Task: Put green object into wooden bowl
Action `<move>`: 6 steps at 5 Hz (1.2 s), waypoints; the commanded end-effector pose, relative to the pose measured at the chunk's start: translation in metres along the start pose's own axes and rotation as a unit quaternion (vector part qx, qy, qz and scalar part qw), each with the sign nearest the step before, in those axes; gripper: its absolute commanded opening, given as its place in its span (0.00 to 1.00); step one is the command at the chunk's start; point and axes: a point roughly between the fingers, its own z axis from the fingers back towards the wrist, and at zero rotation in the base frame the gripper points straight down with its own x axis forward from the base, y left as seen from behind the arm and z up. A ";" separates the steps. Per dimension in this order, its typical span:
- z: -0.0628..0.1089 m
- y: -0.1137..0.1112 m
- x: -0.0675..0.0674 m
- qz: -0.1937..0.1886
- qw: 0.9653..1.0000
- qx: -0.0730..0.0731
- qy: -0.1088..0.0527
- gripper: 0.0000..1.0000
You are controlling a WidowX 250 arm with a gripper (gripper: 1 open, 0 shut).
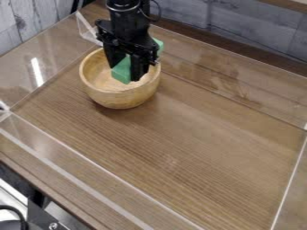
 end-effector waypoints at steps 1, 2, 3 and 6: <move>0.011 0.010 0.007 0.006 1.000 0.006 -0.016 0.00; 0.012 0.018 0.009 0.016 1.000 0.006 -0.015 0.00; 0.022 0.029 0.015 0.026 1.000 0.004 -0.013 0.00; 0.026 0.037 0.031 0.030 1.000 -0.001 -0.010 0.00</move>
